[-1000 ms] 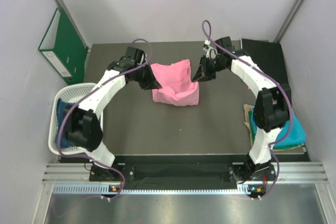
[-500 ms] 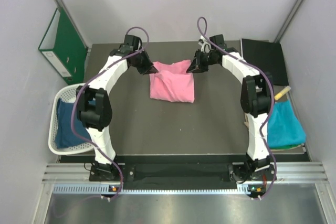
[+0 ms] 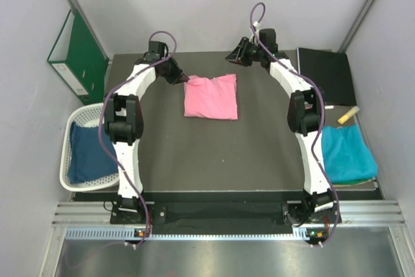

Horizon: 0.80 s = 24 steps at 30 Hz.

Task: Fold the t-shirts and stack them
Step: Fold the long partially folded tshirt into a neat square

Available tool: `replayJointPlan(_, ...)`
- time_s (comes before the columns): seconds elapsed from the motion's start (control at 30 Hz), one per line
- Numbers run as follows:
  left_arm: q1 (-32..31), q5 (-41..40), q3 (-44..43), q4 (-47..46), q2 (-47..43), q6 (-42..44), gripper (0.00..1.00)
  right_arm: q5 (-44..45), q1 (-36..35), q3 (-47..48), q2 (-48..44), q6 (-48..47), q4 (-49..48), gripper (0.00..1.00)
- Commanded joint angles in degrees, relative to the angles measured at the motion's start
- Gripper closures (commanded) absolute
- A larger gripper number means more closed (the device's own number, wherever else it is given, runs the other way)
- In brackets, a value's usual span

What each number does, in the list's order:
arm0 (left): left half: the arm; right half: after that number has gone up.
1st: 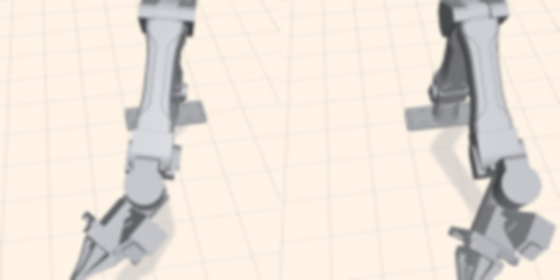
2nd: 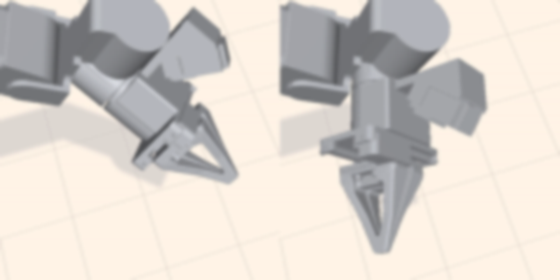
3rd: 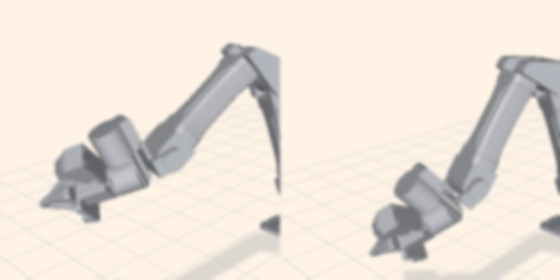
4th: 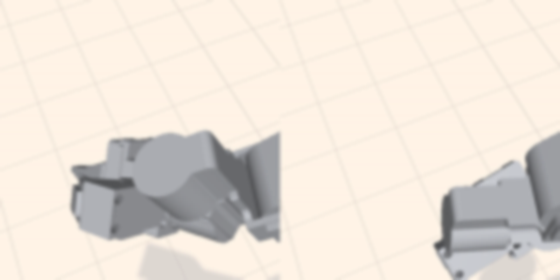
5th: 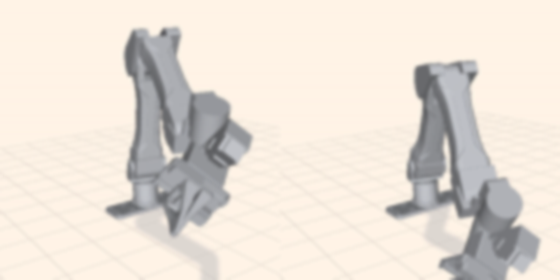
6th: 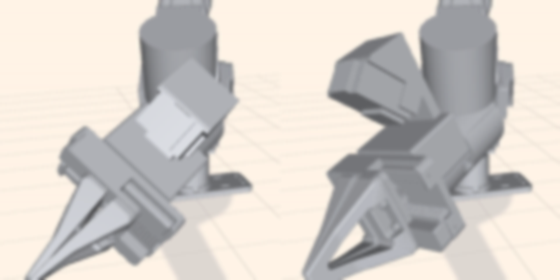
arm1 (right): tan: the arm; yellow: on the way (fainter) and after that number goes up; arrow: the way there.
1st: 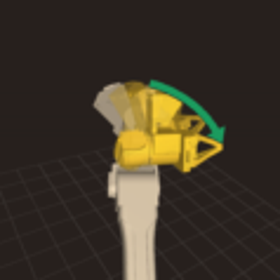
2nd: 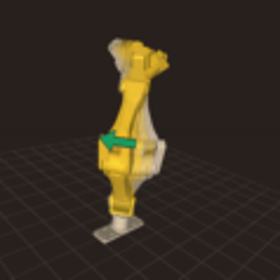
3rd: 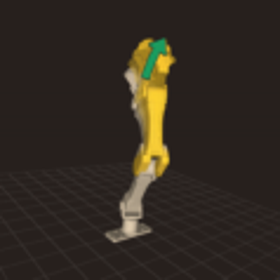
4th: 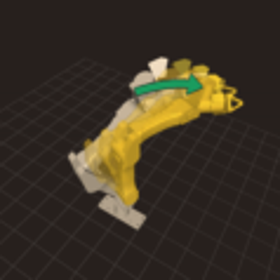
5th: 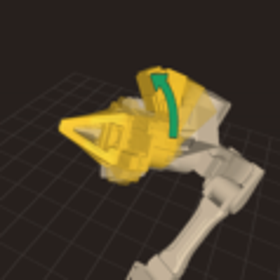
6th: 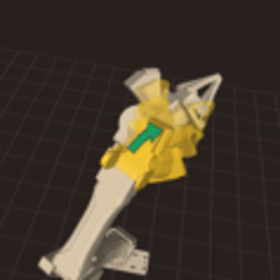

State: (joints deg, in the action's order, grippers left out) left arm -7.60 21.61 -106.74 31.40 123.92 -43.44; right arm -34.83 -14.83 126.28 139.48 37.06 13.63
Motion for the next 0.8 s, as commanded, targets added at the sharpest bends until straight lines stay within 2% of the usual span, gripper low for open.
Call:
replayJointPlan(0.0, 1.61, 3.44, -8.21, -5.38, 6.32, -1.03, 0.81, 5.46, 1.56, 4.41, 4.30, 4.25, -5.54, 0.53)
replayJointPlan(0.07, 2.06, 5.45, -13.13, -5.03, 10.54, -1.47, 0.23, 6.00, 2.17, 3.89, 4.22, 4.08, -5.46, 0.37)
replayJointPlan(0.1, 2.41, 5.99, -14.71, -4.33, 11.51, -1.38, 0.02, 6.52, 2.35, 3.28, 3.61, 3.64, -5.37, 0.28)
replayJointPlan(0.23, 2.85, 5.47, -14.47, -4.51, 9.08, 0.28, 0.01, 9.51, 2.53, -6.45, -3.94, -0.49, -3.44, 0.08)
replayJointPlan(0.4, 3.03, 5.73, -9.12, -0.65, 3.53, 2.13, 0.01, 10.92, 3.14, -14.47, -13.96, -6.29, 4.63, 0.00)
replayJointPlan(0.57, 3.02, 3.62, -0.68, 2.00, -3.24, 5.20, 0.01, 12.86, 3.93, -24.84, -21.26, -8.14, 7.38, 0.00)
replayJointPlan(0.67, 2.94, 4.05, 4.25, 1.74, -4.39, 5.47, 0.01, 10.67, 3.76, -28.89, -20.40, -7.27, 6.15, 0.00)
replayJointPlan(0.77, 2.76, 4.06, 7.50, 0.08, -4.39, 4.95, 0.01, 7.15, 3.14, -29.77, -17.33, -5.78, 4.48, 0.05)
